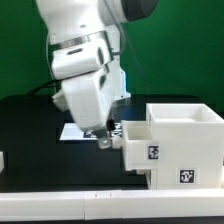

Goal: Assemble drawer

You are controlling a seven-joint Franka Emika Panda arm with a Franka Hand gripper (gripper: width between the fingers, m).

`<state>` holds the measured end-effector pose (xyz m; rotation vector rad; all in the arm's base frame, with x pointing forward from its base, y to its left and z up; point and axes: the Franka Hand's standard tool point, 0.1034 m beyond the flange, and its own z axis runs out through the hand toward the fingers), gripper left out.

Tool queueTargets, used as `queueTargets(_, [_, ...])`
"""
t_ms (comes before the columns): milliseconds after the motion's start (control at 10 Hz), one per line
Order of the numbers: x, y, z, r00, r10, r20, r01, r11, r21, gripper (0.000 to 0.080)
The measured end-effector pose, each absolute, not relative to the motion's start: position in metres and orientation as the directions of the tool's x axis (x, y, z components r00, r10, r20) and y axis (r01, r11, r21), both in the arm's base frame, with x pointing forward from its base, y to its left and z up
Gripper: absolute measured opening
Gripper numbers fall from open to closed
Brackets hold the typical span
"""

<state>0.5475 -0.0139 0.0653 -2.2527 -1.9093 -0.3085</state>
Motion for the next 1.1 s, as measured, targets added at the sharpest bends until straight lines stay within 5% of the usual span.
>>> queueTargets(300, [0.551,0.021,0.073,0.21,0.936,0.284,0.976,-0.217,-0.005,0.0649])
queueTargets(1100, [0.557,-0.001,0.082,0.246,0.93,0.275,0.965,-0.261,0.02,0.0649])
